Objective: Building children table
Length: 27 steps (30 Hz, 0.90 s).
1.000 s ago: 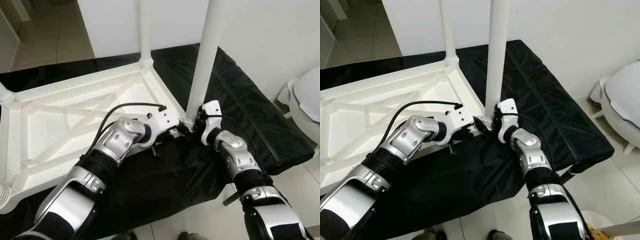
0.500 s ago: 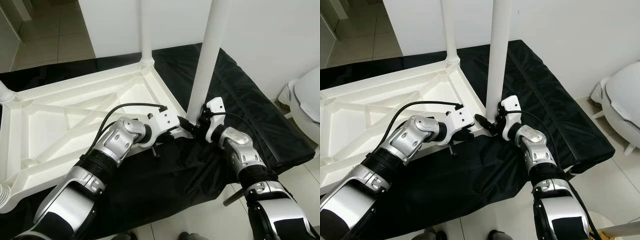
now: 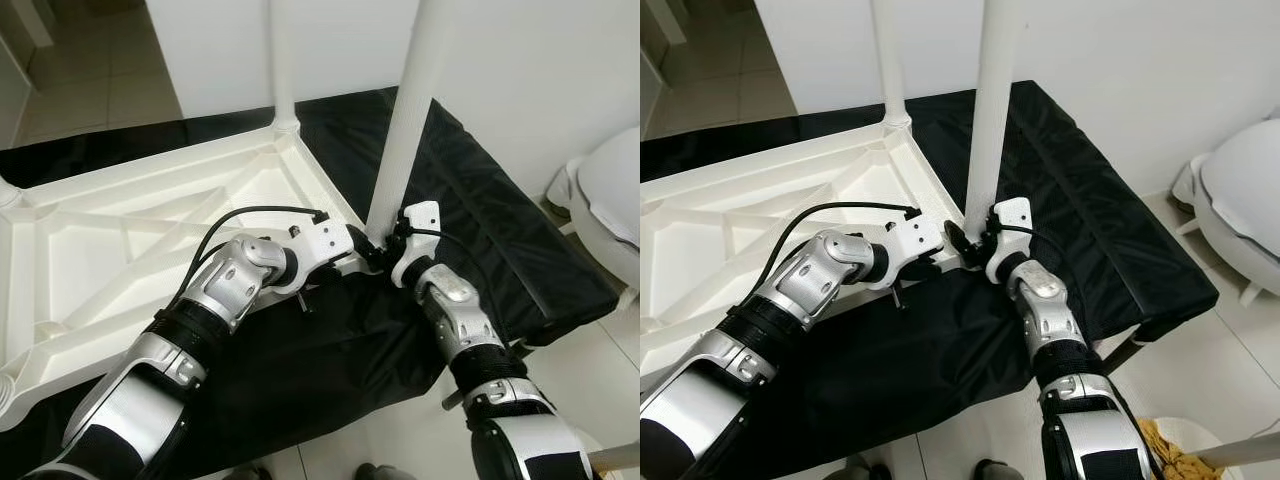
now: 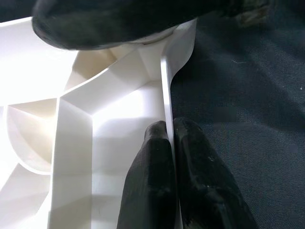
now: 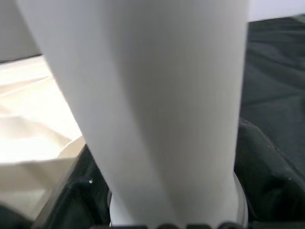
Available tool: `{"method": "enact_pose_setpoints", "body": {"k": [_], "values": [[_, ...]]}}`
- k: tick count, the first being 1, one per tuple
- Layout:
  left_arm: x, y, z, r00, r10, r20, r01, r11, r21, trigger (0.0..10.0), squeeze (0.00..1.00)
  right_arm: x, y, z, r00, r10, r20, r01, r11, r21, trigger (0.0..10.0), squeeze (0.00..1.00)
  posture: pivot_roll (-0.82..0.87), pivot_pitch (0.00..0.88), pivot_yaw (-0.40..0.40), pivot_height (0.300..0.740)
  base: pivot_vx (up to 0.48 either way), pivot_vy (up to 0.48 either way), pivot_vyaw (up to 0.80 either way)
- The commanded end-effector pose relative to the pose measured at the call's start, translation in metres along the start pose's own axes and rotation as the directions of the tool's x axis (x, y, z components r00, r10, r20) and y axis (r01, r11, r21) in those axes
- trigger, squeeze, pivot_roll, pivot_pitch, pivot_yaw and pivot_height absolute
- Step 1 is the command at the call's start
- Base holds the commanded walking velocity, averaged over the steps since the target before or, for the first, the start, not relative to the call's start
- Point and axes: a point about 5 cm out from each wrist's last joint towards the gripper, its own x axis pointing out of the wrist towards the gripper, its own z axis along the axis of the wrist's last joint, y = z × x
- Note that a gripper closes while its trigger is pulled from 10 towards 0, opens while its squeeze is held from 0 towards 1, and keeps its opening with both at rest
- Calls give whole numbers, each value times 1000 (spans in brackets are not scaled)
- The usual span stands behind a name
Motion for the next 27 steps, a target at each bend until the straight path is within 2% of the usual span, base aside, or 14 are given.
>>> {"method": "enact_pose_setpoints", "body": {"k": [1,2,3,4,5,7,9,10,13,18,24,25,27], "values": [[5,-13,3,994,-106,1,105,994,32,10000,0,-8,-11,-21,978,-184,-94,194,975,111,0,0,-51,90,59,740,0,0,0],[5,-13,3,994,-106,1,105,994,32,10000,0,-8,-11,-21,978,-184,-94,194,975,111,0,0,-51,90,59,740,0,0,0],[6,-13,3,994,-106,0,106,994,33,10000,0,-9,-7,-20,964,-254,-79,260,962,78,0,0,-57,88,54,740,0,0,0],[6,-13,3,994,-106,0,106,994,33,10000,0,-9,-7,-20,964,-254,-79,260,962,78,0,0,-57,88,54,740,0,0,0],[6,-13,3,994,-107,-1,107,994,35,10000,0,-9,-3,-20,949,-307,-71,312,948,71,0,0,-59,84,52,740,0,0,0],[6,-13,2,994,-107,-1,107,994,35,10000,0,-9,-2,-20,945,-319,-72,324,943,70,0,0,-59,84,52,740,0,0,0],[6,-14,2,994,-108,0,108,994,34,10000,0,-9,2,-21,913,-399,-83,406,909,93,0,0,-62,79,52,740,0,0,0],[6,-14,2,994,-108,0,108,994,34,10000,0,-9,2,-21,913,-399,-83,406,909,93,0,0,-62,79,52,740,0,0,0],[7,-16,1,994,-113,1,113,993,32,10000,0,-9,6,-22,867,-487,-103,495,866,70,0,0,-63,74,50,740,0,0,0],[8,-17,0,993,-119,0,119,992,32,10000,0,-11,6,-21,856,-508,-99,515,855,63,0,0,-63,64,45,740,0,0,0],[8,-17,0,993,-117,-1,117,993,34,10000,0,-11,9,-20,865,-493,-91,499,864,67,0,0,-63,52,43,740,0,0,0],[8,-16,0,993,-115,-2,115,993,34,10000,0,-12,9,-21,870,-485,-90,490,870,52,10000,0,-64,47,43,740,0,0,0],[8,-16,-1,993,-114,-2,114,993,35,10000,0,-13,9,-21,873,-480,-87,485,873,52,10000,0,-64,46,42,740,0,0,0]]}}
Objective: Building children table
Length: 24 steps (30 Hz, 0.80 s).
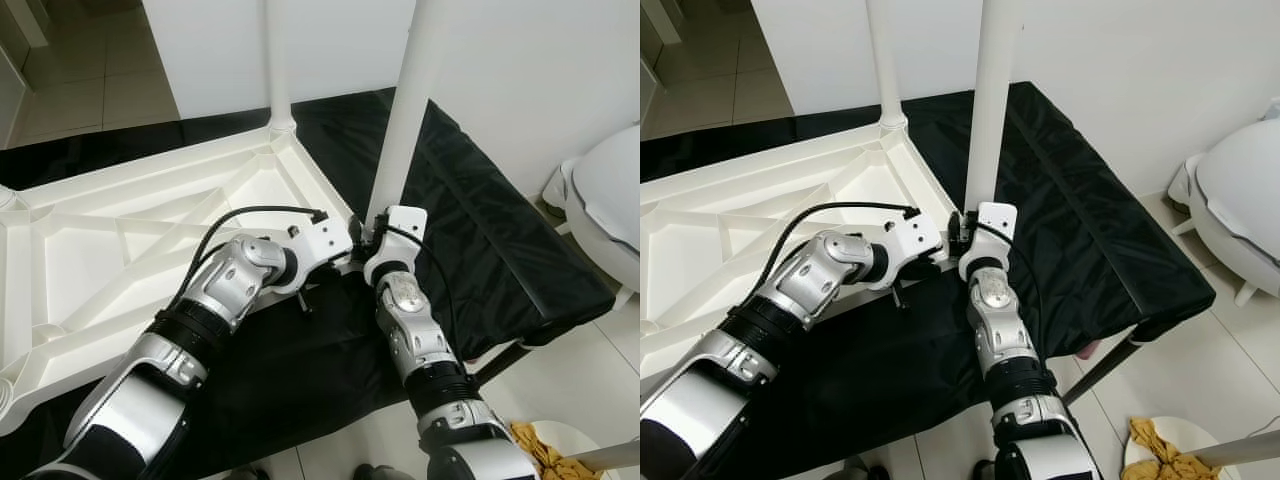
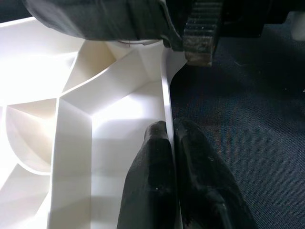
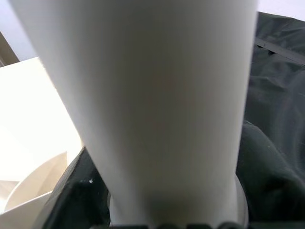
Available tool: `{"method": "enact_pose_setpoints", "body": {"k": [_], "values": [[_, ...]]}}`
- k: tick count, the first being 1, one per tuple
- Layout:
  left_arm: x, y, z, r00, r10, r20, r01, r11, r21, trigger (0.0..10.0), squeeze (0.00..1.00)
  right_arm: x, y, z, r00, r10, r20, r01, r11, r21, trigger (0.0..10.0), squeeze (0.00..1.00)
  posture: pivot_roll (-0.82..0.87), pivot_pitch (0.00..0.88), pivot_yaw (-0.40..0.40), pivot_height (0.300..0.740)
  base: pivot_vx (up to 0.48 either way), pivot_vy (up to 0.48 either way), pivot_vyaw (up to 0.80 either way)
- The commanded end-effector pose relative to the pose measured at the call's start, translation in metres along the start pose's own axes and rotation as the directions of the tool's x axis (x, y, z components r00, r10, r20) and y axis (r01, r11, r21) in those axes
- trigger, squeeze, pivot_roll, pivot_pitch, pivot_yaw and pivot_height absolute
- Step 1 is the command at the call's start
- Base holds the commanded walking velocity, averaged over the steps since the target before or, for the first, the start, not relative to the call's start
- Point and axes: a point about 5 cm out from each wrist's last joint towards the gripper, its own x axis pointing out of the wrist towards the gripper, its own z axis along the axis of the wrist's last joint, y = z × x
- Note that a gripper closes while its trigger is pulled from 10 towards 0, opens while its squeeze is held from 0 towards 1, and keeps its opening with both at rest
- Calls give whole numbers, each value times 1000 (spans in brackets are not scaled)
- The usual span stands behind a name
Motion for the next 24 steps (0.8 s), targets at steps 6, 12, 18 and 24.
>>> {"method": "enact_pose_setpoints", "body": {"k": [6,12,18,24], "values": [[6,-15,-1,994,-110,-3,111,993,33,10000,0,-7,-21,-15,998,-28,-50,29,999,33,10000,1000,-66,46,42,740,0,0,0],[6,-15,-1,994,-113,-2,113,993,34,10000,0,-7,-31,-11,995,101,-20,-102,995,-16,10000,1000,-67,46,47,740,0,0,0],[6,-14,0,994,-114,-4,114,993,38,10000,0,-4,-43,-2,970,244,3,-242,963,-115,10000,0,-66,55,52,740,0,0,0],[5,-14,1,993,-116,-4,116,992,49,10000,0,-4,-44,5,922,387,5,-381,910,-163,10000,0,-59,65,56,740,0,0,0]]}}
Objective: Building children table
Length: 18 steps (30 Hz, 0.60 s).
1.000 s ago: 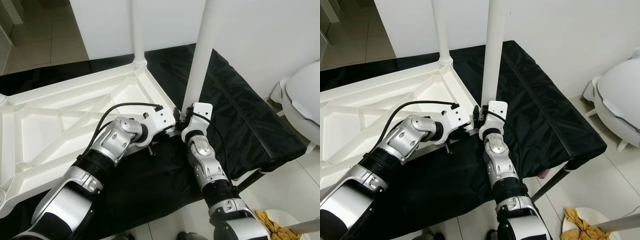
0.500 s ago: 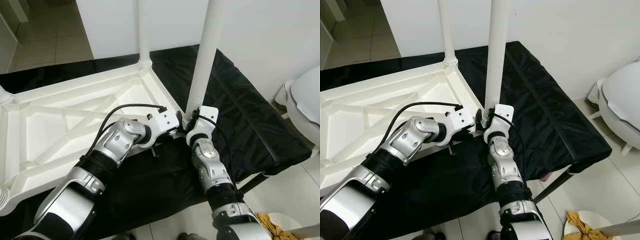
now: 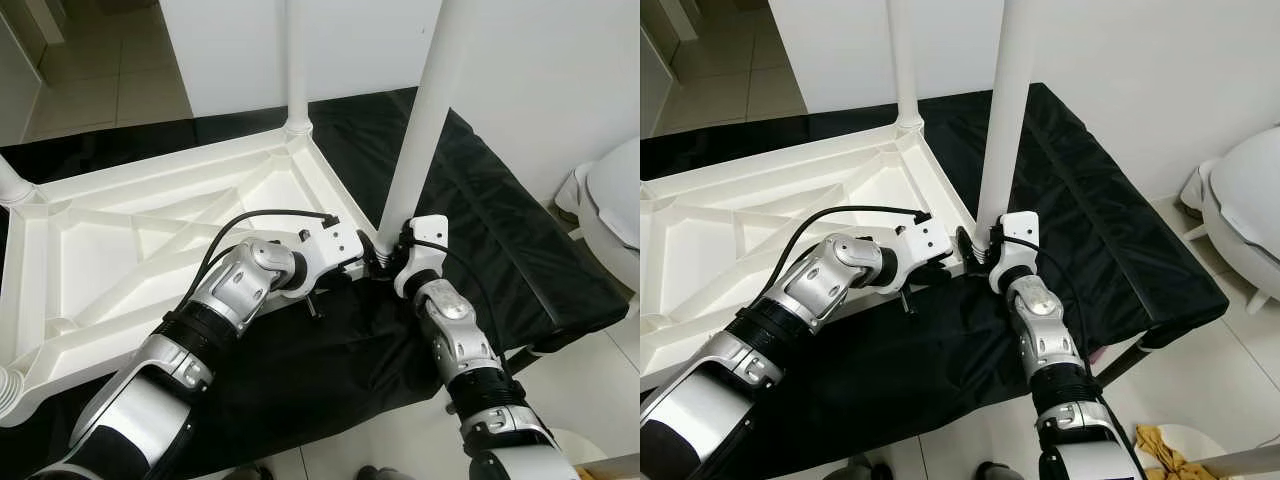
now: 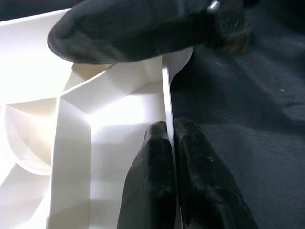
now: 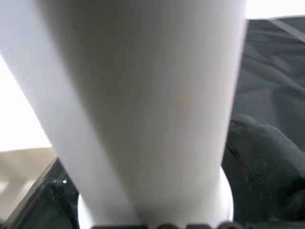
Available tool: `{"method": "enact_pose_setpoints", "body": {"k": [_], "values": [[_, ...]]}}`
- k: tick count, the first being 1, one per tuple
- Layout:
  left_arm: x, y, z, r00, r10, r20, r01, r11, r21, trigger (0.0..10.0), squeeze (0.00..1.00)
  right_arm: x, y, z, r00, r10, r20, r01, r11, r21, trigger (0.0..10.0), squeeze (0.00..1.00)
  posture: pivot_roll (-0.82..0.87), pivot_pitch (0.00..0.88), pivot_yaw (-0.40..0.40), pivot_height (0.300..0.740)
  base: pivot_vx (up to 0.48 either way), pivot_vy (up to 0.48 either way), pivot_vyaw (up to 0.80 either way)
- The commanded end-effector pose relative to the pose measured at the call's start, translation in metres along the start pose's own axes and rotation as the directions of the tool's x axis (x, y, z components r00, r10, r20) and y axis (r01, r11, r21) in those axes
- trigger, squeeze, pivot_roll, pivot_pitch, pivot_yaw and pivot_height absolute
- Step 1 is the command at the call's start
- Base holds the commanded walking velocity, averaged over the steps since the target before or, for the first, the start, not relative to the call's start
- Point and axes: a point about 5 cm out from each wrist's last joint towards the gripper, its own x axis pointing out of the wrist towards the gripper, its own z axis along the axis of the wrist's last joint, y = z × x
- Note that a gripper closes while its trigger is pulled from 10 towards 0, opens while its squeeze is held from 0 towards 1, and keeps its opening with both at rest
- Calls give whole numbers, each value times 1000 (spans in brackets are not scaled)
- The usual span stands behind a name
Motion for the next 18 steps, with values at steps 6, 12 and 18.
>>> {"method": "enact_pose_setpoints", "body": {"k": [6,12,18], "values": [[0,-7,-3,996,-91,-23,91,995,26,10000,0,-3,1,2,976,218,10,-217,974,-70,10000,0,-50,70,61,740,0,0,0],[-1,-6,-3,996,-89,-24,90,996,28,10000,0,-5,1,-3,950,309,-32,-311,949,-60,9255,0,-40,75,63,740,0,0,0],[-2,-6,-3,996,-88,-27,89,996,29,10000,0,-6,3,-7,944,328,-26,-328,945,-13,0,0,-37,77,66,740,0,0,0]]}}
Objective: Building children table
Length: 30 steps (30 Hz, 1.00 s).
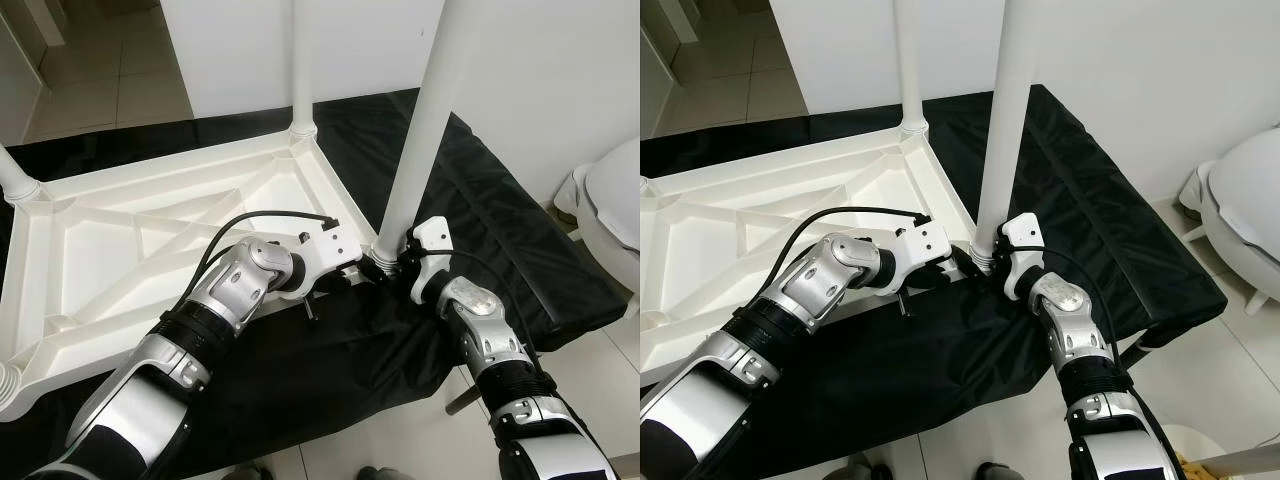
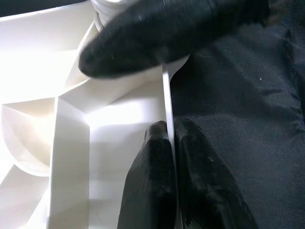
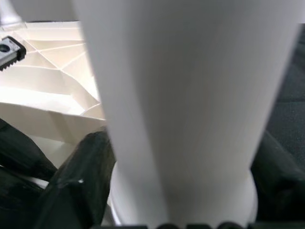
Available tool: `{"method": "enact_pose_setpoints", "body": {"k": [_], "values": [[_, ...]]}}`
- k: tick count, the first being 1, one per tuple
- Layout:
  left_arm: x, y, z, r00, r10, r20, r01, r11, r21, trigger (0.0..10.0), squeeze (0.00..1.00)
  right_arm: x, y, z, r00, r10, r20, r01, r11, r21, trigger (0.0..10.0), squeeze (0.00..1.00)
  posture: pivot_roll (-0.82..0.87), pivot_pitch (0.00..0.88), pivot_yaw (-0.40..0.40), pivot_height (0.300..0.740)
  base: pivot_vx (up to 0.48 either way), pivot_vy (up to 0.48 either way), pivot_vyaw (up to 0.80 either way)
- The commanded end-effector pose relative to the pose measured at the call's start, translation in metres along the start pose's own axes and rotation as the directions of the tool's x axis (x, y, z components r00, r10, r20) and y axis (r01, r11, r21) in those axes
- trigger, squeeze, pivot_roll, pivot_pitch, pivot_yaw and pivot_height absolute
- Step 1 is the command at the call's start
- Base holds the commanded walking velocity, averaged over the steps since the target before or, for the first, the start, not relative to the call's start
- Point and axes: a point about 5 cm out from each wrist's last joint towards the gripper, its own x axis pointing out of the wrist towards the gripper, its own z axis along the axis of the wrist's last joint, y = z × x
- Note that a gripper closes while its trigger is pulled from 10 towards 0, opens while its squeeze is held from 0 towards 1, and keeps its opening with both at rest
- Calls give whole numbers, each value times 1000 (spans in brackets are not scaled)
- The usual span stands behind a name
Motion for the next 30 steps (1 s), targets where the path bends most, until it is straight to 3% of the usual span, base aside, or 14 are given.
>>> {"method": "enact_pose_setpoints", "body": {"k": [1,7,15,16,17,21,23,24,27,28,30], "values": [[2,-6,0,999,-45,-12,45,999,22,10000,0,2,7,-5,999,36,-4,-36,999,25,0,0,-37,78,68,740,0,0,0],[2,-6,-1,999,-47,-16,48,999,22,10000,0,1,7,-8,1000,-4,1,4,997,79,0,0,-41,80,70,740,0,0,0],[2,-7,-1,998,-56,-15,56,998,22,10000,0,1,9,-18,980,-197,-40,201,967,154,0,0,-46,86,72,740,0,0,0],[2,-7,-1,998,-56,-15,57,998,22,10000,0,1,8,-22,948,-305,-90,316,933,172,0,0,-52,91,72,740,0,0,0],[2,-7,-1,998,-56,-15,57,998,22,10000,0,1,8,-22,948,-305,-90,316,933,172,0,0,-52,91,72,740,0,0,0],[3,-7,-1,998,-56,-14,57,998,20,10000,0,1,5,-23,882,-454,-124,470,860,199,0,0,-53,92,72,740,0,0,0],[3,-8,-1,998,-57,-13,57,998,20,10000,0,2,5,-21,831,-539,-140,556,814,166,0,0,-55,93,70,740,0,0,0],[3,-8,-1,998,-57,-13,57,998,20,10000,0,2,5,-21,831,-539,-140,556,814,166,0,0,-55,93,70,740,0,0,0],[3,-7,-1,998,-55,-13,56,998,19,10000,0,2,7,-17,745,-650,-149,666,731,147,0,0,-57,93,70,740,0,0,0],[3,-7,-1,998,-55,-13,56,998,19,10000,0,2,7,-17,745,-650,-149,666,731,147,0,0,-57,93,70,740,0,0,0],[3,-7,-1,998,-54,-13,55,998,18,10000,0,3,9,-16,703,-692,-160,710,691,131,0,0,-58,93,70,740,0,0,0]]}}
